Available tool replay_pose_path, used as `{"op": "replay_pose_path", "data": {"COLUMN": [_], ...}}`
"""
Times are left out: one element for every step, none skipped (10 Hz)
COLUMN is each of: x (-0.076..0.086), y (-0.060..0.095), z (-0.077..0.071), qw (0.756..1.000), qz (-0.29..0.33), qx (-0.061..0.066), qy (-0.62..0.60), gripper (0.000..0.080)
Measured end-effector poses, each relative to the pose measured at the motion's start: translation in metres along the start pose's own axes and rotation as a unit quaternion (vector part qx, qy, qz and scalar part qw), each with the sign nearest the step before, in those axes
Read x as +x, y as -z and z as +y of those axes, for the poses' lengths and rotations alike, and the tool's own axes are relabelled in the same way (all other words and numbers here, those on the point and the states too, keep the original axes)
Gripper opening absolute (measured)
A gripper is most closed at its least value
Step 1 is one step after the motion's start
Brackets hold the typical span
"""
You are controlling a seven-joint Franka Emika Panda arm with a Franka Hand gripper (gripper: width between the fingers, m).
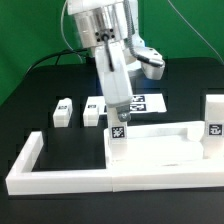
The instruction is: Assemble desk
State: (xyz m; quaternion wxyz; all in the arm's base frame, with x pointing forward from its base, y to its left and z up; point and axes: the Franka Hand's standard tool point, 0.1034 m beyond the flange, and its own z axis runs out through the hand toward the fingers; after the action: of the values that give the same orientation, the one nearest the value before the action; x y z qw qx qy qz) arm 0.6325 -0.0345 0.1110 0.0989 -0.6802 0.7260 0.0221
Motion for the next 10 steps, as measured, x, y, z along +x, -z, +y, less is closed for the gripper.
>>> {"op": "replay_pose_path", "data": {"x": [0.0001,-0.0001,0.0005,0.0017,-0.0008,-0.0050,-0.0036,-0.0029,-0.0026,-0.0005], "y": [0.0000,-0.0001,0.0002,0.0011,0.0005,-0.0008,-0.0010,-0.0010,-0.0011,-0.0010], "z": [0.0000,0.0001,-0.0001,-0.0010,0.0024,0.0048,0.0044,0.0045,0.0045,0.0048], "qw": [1.000,1.000,0.999,0.990,0.973,0.957,0.950,0.939,0.927,0.918], "qz": [0.000,0.000,0.001,0.002,0.003,0.003,0.003,0.003,0.003,0.003], "qx": [0.000,0.000,0.000,0.000,-0.011,-0.019,-0.018,-0.018,-0.018,-0.019], "qy": [0.007,0.017,0.037,0.139,0.231,0.291,0.312,0.343,0.374,0.396], "gripper": [0.0319,0.0319,0.0498,0.0607,0.0607,0.0642,0.0642,0.0648,0.0648,0.0649]}}
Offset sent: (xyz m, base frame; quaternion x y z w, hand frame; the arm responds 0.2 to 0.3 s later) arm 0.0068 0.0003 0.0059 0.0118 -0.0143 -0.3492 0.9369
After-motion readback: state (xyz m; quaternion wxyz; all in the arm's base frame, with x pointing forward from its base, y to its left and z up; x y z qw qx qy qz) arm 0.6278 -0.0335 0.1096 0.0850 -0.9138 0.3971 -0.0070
